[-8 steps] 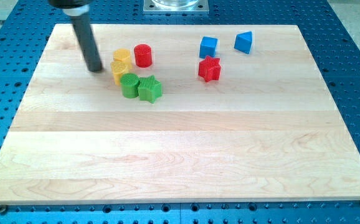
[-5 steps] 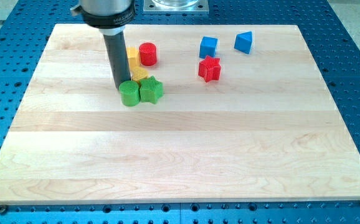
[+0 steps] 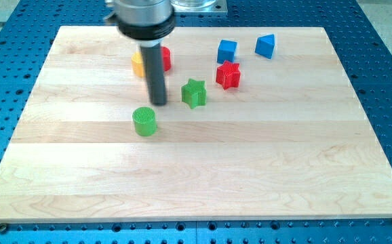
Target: Separate the green blocks from the yellow blocks
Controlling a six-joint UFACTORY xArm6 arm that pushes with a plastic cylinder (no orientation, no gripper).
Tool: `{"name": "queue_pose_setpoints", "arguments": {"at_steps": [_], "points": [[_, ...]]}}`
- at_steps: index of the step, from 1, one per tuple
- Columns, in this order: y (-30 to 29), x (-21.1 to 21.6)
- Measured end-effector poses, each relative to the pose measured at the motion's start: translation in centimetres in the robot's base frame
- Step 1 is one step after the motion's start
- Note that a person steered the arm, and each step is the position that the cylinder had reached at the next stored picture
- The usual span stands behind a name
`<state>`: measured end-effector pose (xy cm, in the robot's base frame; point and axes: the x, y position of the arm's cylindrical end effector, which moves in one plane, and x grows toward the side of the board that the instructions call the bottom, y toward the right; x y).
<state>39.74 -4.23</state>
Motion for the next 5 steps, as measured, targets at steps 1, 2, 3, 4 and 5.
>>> {"name": "queue_pose_setpoints", "arguments": {"at_steps": [1, 2, 3, 4, 5], "points": [[7.4, -0.4], [12.4, 0.0], [6.4, 1.7], [-4.2, 1.7], [-10.9, 4.8]]}}
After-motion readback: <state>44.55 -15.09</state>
